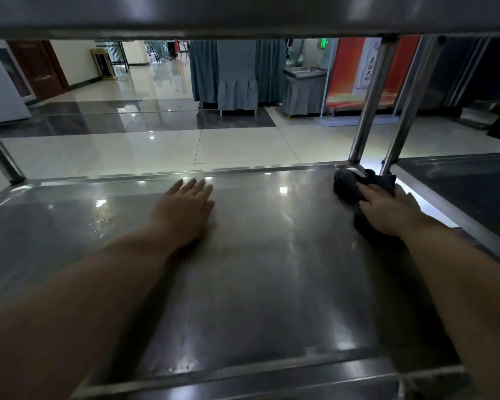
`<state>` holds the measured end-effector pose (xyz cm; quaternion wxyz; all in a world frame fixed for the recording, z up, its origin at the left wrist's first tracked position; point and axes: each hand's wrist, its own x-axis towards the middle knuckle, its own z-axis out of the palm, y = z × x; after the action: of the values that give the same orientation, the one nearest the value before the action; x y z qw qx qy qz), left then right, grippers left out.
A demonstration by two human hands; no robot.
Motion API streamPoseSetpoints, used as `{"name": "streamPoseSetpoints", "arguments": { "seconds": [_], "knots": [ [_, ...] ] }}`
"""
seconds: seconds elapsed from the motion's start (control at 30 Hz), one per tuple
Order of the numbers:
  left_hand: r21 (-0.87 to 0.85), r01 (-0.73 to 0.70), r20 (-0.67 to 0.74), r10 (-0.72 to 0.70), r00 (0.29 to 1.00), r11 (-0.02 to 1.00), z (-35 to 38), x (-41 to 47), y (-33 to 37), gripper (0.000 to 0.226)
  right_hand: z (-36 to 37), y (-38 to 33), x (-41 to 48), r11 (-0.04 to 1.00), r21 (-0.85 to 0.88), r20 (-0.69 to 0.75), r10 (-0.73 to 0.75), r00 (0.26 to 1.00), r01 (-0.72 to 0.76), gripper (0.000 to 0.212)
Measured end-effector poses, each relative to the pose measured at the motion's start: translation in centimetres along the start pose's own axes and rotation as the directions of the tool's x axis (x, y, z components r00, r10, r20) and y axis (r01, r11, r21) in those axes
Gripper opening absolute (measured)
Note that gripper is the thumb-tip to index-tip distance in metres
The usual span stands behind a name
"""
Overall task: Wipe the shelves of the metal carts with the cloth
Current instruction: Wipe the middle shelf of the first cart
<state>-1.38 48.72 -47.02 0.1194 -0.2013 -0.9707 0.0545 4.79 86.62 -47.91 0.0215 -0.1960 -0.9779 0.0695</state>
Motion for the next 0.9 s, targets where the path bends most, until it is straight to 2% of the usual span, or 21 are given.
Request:
{"name": "streamPoseSetpoints", "arguments": {
  "seconds": [0.03,0.13,0.2,0.27,0.33,0.43,0.57,0.7,0.8,0.9],
  "knots": [
    [-0.072,-0.039,0.029,0.042,0.999,0.997,-0.9,-0.9,1.1,0.051,0.1,-0.2,-0.2,1.000,-0.010,-0.002,0.005,1.000,-0.005,0.051],
    [-0.353,-0.007,0.285,0.114,0.952,0.936,-3.2,-5.1,3.6,0.060,0.1,-0.8,-0.5,0.999,-0.024,0.031,0.049,0.998,-0.049,0.051],
    [-0.340,-0.068,0.341,0.190,0.921,0.938,-3.2,-8.7,4.3,0.083,-0.1,-1.3,-0.9,0.998,-0.018,0.074,0.066,0.995,-0.065,0.051],
    [-0.273,-0.125,0.305,0.209,0.929,0.954,-2.2,-10.9,4.4,0.109,-0.2,-2.4,-2.0,0.999,-0.022,0.115,0.050,0.992,-0.048,0.053],
    [-0.226,-0.129,0.256,0.186,0.949,0.966,-1.3,-11.6,4.3,0.119,0.0,-4.5,-3.8,1.000,-0.005,0.157,-0.014,0.987,0.015,0.056],
    [-0.202,-0.124,0.209,0.167,0.964,0.971,-1.0,-11.6,4.7,0.116,0.5,-10.2,-8.4,0.986,-0.007,0.195,-0.162,0.967,0.167,0.053],
    [-0.230,-0.136,0.181,0.180,0.967,0.964,-0.9,-11.8,4.3,0.115,1.6,-16.4,-15.7,0.920,0.015,0.143,-0.390,0.910,0.392,0.054],
    [-0.255,-0.135,0.223,0.194,0.955,0.957,-1.2,-12.0,4.0,0.118,1.9,-14.3,-17.7,0.881,0.028,0.039,-0.473,0.880,0.472,0.052],
    [-0.229,-0.127,0.241,0.182,0.953,0.965,-1.2,-12.0,4.1,0.131,1.7,-7.5,-15.0,0.916,-0.003,0.041,-0.402,0.915,0.402,0.051],
    [-0.216,-0.138,0.228,0.187,0.956,0.967,-1.2,-12.1,4.3,0.133,0.5,1.9,-12.5,0.993,-0.038,0.013,-0.115,0.993,0.116,0.049]
  ]
}}
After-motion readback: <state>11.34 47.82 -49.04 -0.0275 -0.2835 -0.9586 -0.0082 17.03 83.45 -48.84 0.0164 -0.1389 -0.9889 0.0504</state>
